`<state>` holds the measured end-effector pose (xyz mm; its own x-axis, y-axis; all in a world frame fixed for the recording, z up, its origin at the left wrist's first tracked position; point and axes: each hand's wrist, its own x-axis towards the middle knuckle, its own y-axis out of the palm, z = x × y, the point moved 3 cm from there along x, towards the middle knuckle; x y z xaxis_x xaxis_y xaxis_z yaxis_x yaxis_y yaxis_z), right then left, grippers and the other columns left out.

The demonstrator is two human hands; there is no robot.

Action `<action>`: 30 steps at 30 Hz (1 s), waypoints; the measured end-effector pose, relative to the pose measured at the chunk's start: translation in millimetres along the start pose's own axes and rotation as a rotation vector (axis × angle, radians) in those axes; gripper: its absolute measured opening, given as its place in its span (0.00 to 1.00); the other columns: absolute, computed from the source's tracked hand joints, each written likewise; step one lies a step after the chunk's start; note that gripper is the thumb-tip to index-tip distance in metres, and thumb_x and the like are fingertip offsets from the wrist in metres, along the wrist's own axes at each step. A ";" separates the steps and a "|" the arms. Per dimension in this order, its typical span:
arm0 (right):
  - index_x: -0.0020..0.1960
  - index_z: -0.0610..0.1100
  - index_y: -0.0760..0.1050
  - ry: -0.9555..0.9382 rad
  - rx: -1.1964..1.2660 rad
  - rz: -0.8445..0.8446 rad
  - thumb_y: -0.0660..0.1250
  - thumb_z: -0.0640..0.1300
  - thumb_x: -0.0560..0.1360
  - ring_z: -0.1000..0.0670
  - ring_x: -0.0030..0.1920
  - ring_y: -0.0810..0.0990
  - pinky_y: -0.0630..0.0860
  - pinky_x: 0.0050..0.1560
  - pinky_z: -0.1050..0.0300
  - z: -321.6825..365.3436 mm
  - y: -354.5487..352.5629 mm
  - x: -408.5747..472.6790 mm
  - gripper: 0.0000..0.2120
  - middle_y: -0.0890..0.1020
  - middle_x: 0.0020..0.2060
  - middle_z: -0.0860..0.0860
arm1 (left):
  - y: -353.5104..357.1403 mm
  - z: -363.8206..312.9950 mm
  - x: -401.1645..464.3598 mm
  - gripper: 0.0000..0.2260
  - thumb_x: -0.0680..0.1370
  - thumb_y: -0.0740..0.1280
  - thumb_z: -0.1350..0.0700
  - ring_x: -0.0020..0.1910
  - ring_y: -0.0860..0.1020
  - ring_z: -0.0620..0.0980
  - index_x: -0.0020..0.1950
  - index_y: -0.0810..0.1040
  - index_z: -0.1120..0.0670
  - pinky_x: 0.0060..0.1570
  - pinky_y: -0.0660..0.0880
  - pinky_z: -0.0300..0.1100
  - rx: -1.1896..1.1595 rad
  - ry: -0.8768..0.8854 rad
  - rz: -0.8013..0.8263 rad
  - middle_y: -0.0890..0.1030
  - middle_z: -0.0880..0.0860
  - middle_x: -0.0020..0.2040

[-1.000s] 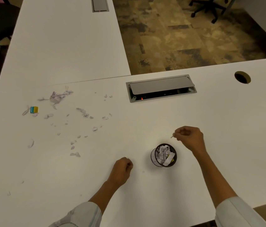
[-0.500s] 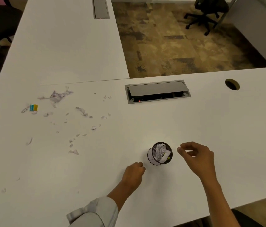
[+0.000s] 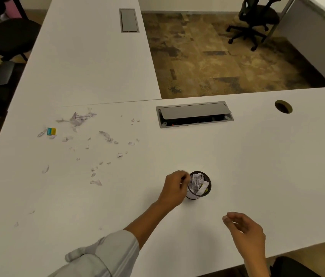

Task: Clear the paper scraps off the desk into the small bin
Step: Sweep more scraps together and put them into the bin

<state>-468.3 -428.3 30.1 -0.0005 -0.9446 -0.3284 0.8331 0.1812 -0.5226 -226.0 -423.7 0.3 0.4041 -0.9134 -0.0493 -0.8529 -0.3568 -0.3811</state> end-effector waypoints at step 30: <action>0.42 0.44 0.80 -0.371 -0.503 0.237 0.72 0.33 0.66 0.58 0.30 0.76 0.64 0.30 0.70 -9.3 183.1 14.9 0.09 0.80 0.30 0.53 | -190.1 181.4 -204.7 0.26 0.66 0.73 0.50 0.47 0.73 0.44 0.62 0.72 0.52 0.49 0.75 0.39 0.521 -0.454 0.141 0.72 0.47 0.54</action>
<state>-320.9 -406.6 -77.8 0.4164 -0.8785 -0.2342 0.4275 0.4165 -0.8024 -86.7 -133.4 -84.6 0.4962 -0.7314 -0.4678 -0.6840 0.0025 -0.7294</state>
